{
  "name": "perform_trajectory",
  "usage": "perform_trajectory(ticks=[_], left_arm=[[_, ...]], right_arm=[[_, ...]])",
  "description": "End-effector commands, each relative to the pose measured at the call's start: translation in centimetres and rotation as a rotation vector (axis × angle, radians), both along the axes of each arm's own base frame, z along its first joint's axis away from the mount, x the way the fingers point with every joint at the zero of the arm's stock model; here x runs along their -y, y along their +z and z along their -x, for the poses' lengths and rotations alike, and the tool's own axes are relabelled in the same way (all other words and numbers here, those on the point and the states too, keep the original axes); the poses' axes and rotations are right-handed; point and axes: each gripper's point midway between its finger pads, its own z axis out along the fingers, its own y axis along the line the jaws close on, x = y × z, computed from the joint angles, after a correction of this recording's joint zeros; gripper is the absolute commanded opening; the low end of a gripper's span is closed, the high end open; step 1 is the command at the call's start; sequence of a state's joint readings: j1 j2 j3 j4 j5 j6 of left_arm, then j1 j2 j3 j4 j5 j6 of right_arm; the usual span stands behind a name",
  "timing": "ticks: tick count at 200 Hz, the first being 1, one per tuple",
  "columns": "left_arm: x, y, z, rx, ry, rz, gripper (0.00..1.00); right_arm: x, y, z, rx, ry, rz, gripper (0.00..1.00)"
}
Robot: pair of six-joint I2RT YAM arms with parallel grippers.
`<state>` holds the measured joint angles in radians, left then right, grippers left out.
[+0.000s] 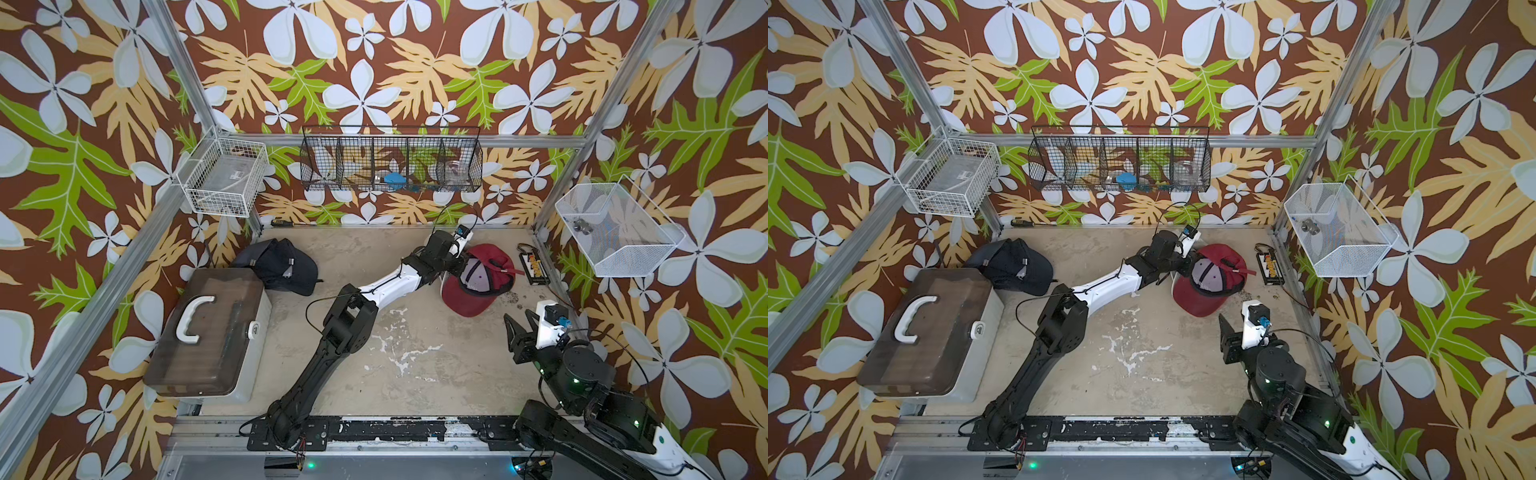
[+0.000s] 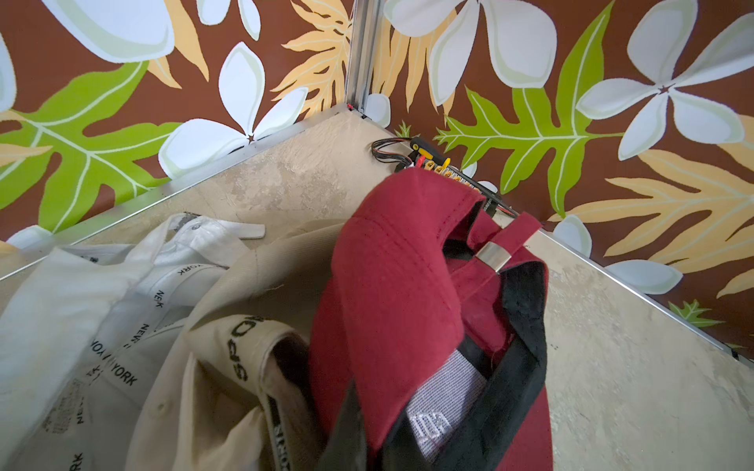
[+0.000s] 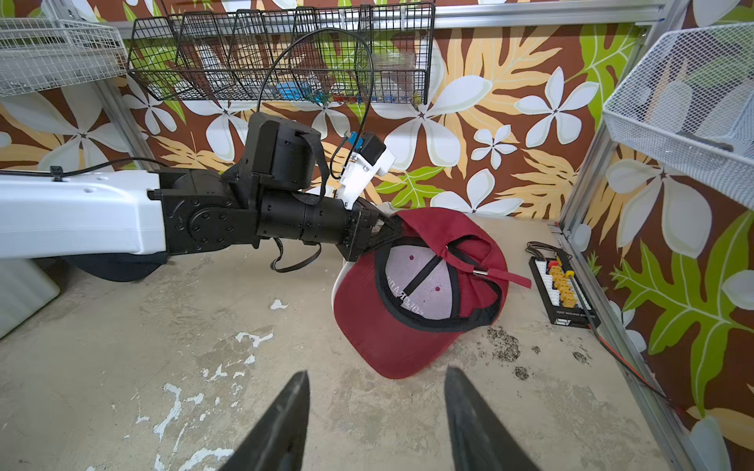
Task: Open the adjustable buckle of the baseball cap
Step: Pick up the baseball cap.
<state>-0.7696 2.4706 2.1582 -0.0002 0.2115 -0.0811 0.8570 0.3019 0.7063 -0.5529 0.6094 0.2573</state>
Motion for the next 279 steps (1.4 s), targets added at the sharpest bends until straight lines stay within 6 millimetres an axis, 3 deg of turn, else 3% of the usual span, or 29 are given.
perform_trajectory(ticks=[1,56,107,170,279], left_arm=[[0.1,2.5,0.4,0.029,-0.009,0.038,0.01],[-0.7,5.7,1.3,0.055,0.006,0.055,0.0],[-2.8,9.0,2.5,0.084,0.04,0.054,0.0],[-7.1,13.0,4.7,0.131,0.112,0.02,0.0],[-15.1,19.6,10.1,0.185,0.226,0.044,0.0]], right_arm=[[0.0,0.4,-0.1,0.016,-0.005,-0.015,0.55],[0.2,0.5,-0.1,0.017,-0.012,-0.016,0.55],[0.4,0.5,0.0,0.02,-0.02,-0.021,0.55],[0.6,0.6,0.0,0.023,-0.027,-0.026,0.55],[0.6,0.5,-0.1,0.017,-0.036,-0.021,0.56]])
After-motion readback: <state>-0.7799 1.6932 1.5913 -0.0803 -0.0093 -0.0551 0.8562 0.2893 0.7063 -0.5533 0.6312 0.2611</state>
